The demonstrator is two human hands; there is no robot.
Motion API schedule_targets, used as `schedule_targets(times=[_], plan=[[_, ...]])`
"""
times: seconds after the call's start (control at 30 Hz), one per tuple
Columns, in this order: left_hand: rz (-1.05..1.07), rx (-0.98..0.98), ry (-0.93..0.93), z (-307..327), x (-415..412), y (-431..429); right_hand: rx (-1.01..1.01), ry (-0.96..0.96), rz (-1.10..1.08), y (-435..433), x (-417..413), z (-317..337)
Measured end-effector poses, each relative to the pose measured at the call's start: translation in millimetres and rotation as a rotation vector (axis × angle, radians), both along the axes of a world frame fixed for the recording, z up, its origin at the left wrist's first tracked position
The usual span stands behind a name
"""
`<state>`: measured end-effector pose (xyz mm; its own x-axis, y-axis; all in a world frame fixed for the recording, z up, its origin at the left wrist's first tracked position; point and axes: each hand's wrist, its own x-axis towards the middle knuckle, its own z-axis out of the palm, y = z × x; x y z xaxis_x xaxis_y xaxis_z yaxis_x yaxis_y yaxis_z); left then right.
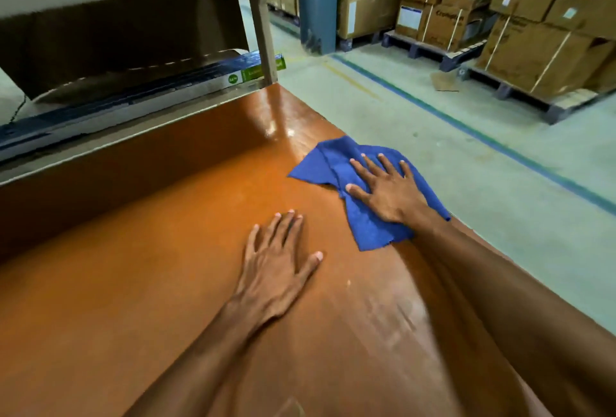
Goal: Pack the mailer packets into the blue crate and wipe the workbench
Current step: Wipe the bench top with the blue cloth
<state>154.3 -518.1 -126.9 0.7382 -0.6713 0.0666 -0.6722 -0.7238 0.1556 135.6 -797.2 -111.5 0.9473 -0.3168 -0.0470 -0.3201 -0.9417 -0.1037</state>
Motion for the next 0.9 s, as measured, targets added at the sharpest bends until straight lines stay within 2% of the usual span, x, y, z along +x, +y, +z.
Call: schedule_targets(times=[0.07,0.23,0.43,0.63,0.8,0.9], plan=[[0.035,0.005,0.001,-2.5,-22.5,4.2,0.007,0.002,-0.086,-0.7,-21.2,2.4],[0.058,0.003,0.003,-1.7,-77.1,12.5,0.009,-0.025,0.176,43.7,-115.1,1.7],[-0.031,-0.017,0.015,-0.9,-143.8,11.2,0.002,-0.017,-0.208,-11.0,-209.9,3.8],[-0.156,-0.028,0.003,-0.7,-201.0,3.5,-0.016,-0.038,-0.064,46.8,-306.0,-1.4],[-0.208,-0.011,-0.001,0.1,-236.5,22.2,0.016,-0.059,-0.464,23.1,-353.0,-3.3],[-0.228,-0.015,0.015,-1.7,-256.1,37.5,0.061,-0.135,-0.432,52.0,-360.7,-8.0]])
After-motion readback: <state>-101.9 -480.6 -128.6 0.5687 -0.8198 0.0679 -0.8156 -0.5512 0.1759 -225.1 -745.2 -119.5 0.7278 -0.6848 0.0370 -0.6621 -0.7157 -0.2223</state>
